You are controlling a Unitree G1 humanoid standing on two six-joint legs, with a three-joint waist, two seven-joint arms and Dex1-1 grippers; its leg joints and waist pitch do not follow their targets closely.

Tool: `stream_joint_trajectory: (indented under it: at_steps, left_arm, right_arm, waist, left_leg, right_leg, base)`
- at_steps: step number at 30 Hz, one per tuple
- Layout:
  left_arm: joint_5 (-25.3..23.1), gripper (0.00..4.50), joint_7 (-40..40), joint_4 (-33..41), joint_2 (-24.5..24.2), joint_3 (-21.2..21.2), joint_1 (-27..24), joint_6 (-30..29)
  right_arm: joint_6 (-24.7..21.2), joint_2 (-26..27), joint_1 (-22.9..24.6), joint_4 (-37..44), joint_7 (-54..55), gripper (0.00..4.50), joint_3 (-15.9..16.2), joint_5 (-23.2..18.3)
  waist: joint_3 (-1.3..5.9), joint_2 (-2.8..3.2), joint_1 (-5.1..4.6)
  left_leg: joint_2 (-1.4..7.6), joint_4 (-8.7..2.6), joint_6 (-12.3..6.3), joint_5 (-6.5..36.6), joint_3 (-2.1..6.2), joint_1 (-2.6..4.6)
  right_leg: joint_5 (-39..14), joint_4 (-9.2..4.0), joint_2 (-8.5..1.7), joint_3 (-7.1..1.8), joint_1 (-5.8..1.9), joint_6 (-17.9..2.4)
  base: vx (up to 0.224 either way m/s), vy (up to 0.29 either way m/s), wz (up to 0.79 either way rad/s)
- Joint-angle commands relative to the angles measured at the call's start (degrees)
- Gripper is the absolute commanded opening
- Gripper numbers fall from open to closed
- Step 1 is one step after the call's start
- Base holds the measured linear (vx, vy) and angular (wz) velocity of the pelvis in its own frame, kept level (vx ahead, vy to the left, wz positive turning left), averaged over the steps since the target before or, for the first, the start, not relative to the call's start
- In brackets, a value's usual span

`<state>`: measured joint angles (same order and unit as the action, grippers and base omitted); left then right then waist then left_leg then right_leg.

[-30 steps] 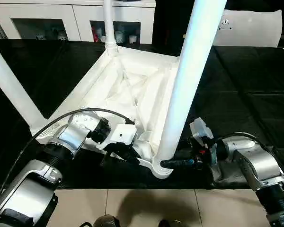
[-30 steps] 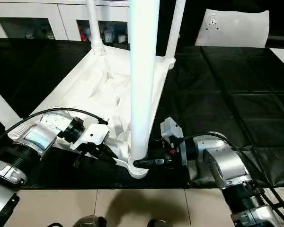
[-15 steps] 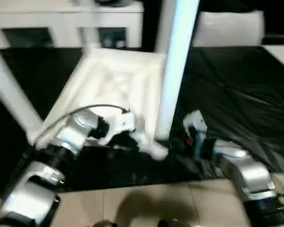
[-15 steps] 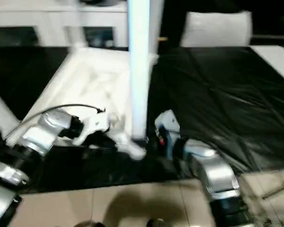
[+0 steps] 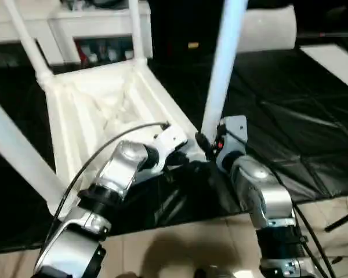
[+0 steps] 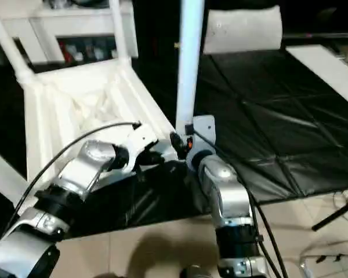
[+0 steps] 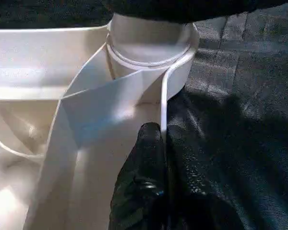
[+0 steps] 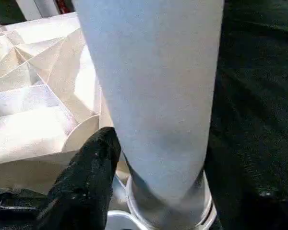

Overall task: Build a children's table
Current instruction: Rotate leg to tighten

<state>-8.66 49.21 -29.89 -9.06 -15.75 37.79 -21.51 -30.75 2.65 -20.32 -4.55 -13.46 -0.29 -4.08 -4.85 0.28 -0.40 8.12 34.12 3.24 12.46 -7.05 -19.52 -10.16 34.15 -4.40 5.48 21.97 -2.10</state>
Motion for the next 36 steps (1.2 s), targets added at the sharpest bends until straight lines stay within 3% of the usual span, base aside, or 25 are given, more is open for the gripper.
stream_joint_trajectory:
  at_steps: [1, 3, 4, 6, 8, 10, 11, 12, 14, 15, 17, 21, 22, 24, 27, 28, 30, 32, 36]
  left_arm:
    - [0.5, 0.0, -1.1, 0.9, 1.3, -1.2, 1.5, 3.2]
    - [0.4, 0.0, 1.0, 0.8, -0.2, -1.2, 1.2, 5.0]
    - [0.4, 0.0, 2.5, 0.6, -1.1, -1.4, 1.1, 7.1]
    - [0.7, 0.0, 4.3, 0.4, -2.2, -1.7, 0.9, 9.7]
    - [0.9, 0.0, 6.0, -0.1, -4.1, -1.8, 0.7, 12.0]
    - [1.0, 0.0, 7.7, -1.7, -5.8, -1.9, 0.9, 16.3]
    - [1.1, 0.0, 8.0, -1.9, -6.0, -1.9, 1.0, 16.9]
    - [1.2, 0.0, 10.0, -3.2, -7.2, -2.5, 1.1, 21.0]
    - [0.4, 0.0, 10.8, -5.9, -8.9, -2.9, 2.0, 25.1]
    - [0.5, 0.0, 11.1, -6.8, -9.1, -2.7, 2.3, 26.0]
    - [0.7, 0.0, 10.2, -8.6, -9.2, -1.8, 2.8, 27.3]
    - [3.0, 0.0, 10.6, -8.9, -8.8, 0.2, 2.9, 27.0]
    - [3.9, 0.44, 10.5, -8.9, -8.6, 0.7, 2.7, 27.2]
    - [4.4, 0.55, 9.9, -9.1, -8.6, 0.9, 2.6, 28.4]
    - [5.5, 0.86, 10.4, -8.2, -8.5, 1.4, 1.7, 26.7]
    - [6.2, 0.86, 10.3, -7.0, -8.5, 2.1, 1.1, 25.5]
    - [7.9, 1.04, 10.2, -4.5, -8.4, 3.5, -0.1, 23.3]
    - [11.2, 1.3, 10.5, 1.1, -8.8, 5.7, -2.7, 19.3]
    - [16.2, 1.58, 10.3, 9.3, -9.1, 8.1, -7.5, 14.2]
  right_arm:
    - [-2.3, 1.9, 3.1, -1.7, -5.3, 3.1, 6.2, -3.3]
    - [-0.7, 0.3, 5.2, 0.6, -6.7, 3.26, 5.1, -4.1]
    - [-0.4, -0.8, 6.3, 2.0, -7.2, 3.47, 4.5, -4.3]
    - [0.2, -2.2, 7.7, 3.5, -7.9, 3.64, 3.9, -4.2]
    - [1.9, -4.3, 10.3, 6.4, -10.2, 3.82, 2.8, -5.0]
    - [3.9, -6.6, 13.1, 9.2, -12.6, 4.01, 2.1, -5.7]
    - [4.1, -6.9, 13.3, 9.5, -12.8, 4.08, 2.1, -5.7]
    - [5.9, -8.7, 15.2, 11.2, -14.6, 4.08, 2.1, -5.6]
    - [3.7, -10.7, 18.5, 15.2, -19.1, 4.34, 2.0, -9.3]
    - [3.7, -11.2, 19.2, 16.1, -19.6, 4.34, 2.2, -9.6]
    - [4.1, -11.0, 20.2, 18.4, -20.4, 4.48, 2.3, -11.1]
    - [4.8, -9.8, 19.6, 20.6, -22.0, 4.48, 2.5, -14.3]
    - [5.6, -9.4, 19.2, 21.0, -22.5, 4.5, 2.8, -15.4]
    - [6.4, -9.4, 18.9, 21.2, -23.5, 4.5, 3.3, -16.3]
    - [3.5, -9.3, 18.5, 22.5, -23.5, 4.5, 4.4, -17.2]
    - [3.1, -9.2, 18.0, 22.6, -23.4, 4.5, 5.0, -17.0]
    - [3.2, -8.6, 16.9, 22.3, -23.1, 4.5, 5.3, -17.2]
    - [3.5, -7.1, 15.2, 21.6, -22.0, 4.5, 5.1, -18.3]
    - [3.5, -5.7, 13.8, 21.7, -20.3, 4.5, 5.2, -19.2]
  waist:
    - [3.01, 0.06, -0.1]
    - [2.91, -0.17, 0.01]
    - [3.14, 0.03, 0.34]
    - [3.58, 0.1, 0.44]
    - [4.16, 0.09, 0.56]
    - [4.37, -0.14, 0.8]
    - [4.19, -0.04, 0.9]
    - [4.36, -0.38, 0.96]
    - [4.39, -0.14, 1.43]
    - [4.27, -0.14, 1.33]
    - [4.34, -0.1, 1.61]
    - [4.56, -0.23, 1.84]
    - [4.76, -0.51, 1.94]
    - [4.92, -0.49, 2.17]
    - [5.0, -0.47, 2.43]
    - [4.97, -0.8, 2.5]
    - [4.92, -0.64, 2.58]
    - [4.76, -0.67, 2.5]
    - [4.62, -0.16, 2.49]
  left_leg:
    - [4.34, -4.8, -2.76, 12.3, 0.76, -0.66]
    - [4.44, -4.92, -3.02, 12.4, 0.55, -0.76]
    - [4.62, -4.9, -3.12, 11.7, 0.51, -0.81]
    - [4.92, -4.87, -3.75, 8.3, 0.56, -1.11]
    - [4.74, -4.24, -5.33, 2.6, 0.38, -1.64]
    - [4.61, -3.89, -7.31, 0.7, 0.19, -1.79]
    - [4.61, -3.88, -7.94, 0.8, 0.1, -1.83]
    - [4.53, -3.81, -8.23, 1.1, 0.03, -1.85]
    - [4.95, -3.88, -8.2, 3.0, -0.09, -1.31]
    - [5.01, -4.0, -8.14, 3.4, -0.14, -1.5]
    - [5.17, -4.09, -6.32, 5.4, -0.41, -1.26]
    - [5.24, -4.04, -5.18, 4.5, -0.56, -1.35]
    - [5.29, -3.93, -5.37, 3.4, -0.63, -1.26]
    - [5.28, -3.78, -5.93, 1.3, -0.67, -1.33]
    - [5.17, -3.59, -6.86, -0.4, -0.79, -1.32]
    - [5.12, -3.6, -6.97, -0.3, -0.85, -1.31]
    - [5.17, -3.61, -6.45, 0.4, -0.86, -1.29]
    - [5.28, -3.77, -4.8, 2.3, -0.83, -1.49]
    - [5.24, -3.88, -2.75, 5.4, -1.07, -0.91]
  right_leg:
    - [-19.0, -5.26, -5.12, -4.06, -2.71, -10.9]
    - [-22.0, -5.71, -5.16, -4.07, -2.53, -9.8]
    - [-21.8, -5.75, -5.3, -4.13, -2.65, -9.2]
    - [-15.9, -5.09, -5.19, -4.15, -2.88, -10.0]
    - [-5.8, -3.91, -5.14, -3.96, -3.15, -12.2]
    - [-2.3, -3.6, -5.2, -3.92, -3.28, -13.0]
    - [-2.8, -3.79, -5.18, -3.82, -3.15, -13.1]
    - [-3.5, -3.95, -5.16, -3.77, -3.25, -12.9]
    - [-6.8, -4.14, -5.21, -3.85, -3.0, -12.1]
    - [-7.6, -4.19, -5.14, -3.78, -2.97, -12.1]
    - [-11.3, -4.38, -5.14, -3.73, -2.78, -11.4]
    - [-10.6, -4.11, -5.29, -3.82, -2.76, -11.5]
    - [-8.8, -3.88, -5.23, -3.85, -2.72, -11.9]
    - [-5.4, -3.33, -5.23, -3.85, -2.79, -12.7]
    - [-2.5, -2.94, -5.17, -3.82, -2.85, -13.8]
    - [-3.0, -2.99, -5.16, -3.82, -2.9, -13.7]
    - [-4.7, -3.07, -5.27, -3.79, -2.85, -13.5]
    - [-8.3, -3.15, -5.51, -3.78, -3.0, -13.2]
    - [-12.7, -3.64, -5.12, -3.93, -2.44, -11.8]
  base:
    - [0.0, 0.0, 0.0]
    - [0.0, 0.0, 0.0]
    - [0.0, 0.0, 0.0]
    - [0.0, 0.0, 0.0]
    - [0.0, 0.0, 0.0]
    - [0.0, 0.0, 0.0]
    - [0.0, 0.0, 0.0]
    - [0.0, 0.0, 0.0]
    - [0.0, 0.0, 0.0]
    - [0.0, 0.0, 0.0]
    - [0.0, 0.0, 0.0]
    - [0.0, 0.0, 0.0]
    - [0.0, 0.0, 0.0]
    - [0.0, 0.0, 0.0]
    - [0.0, 0.0, 0.0]
    - [0.0, 0.0, 0.0]
    - [0.0, 0.0, 0.0]
    - [0.0, 0.0, 0.0]
    - [0.0, 0.0, 0.0]
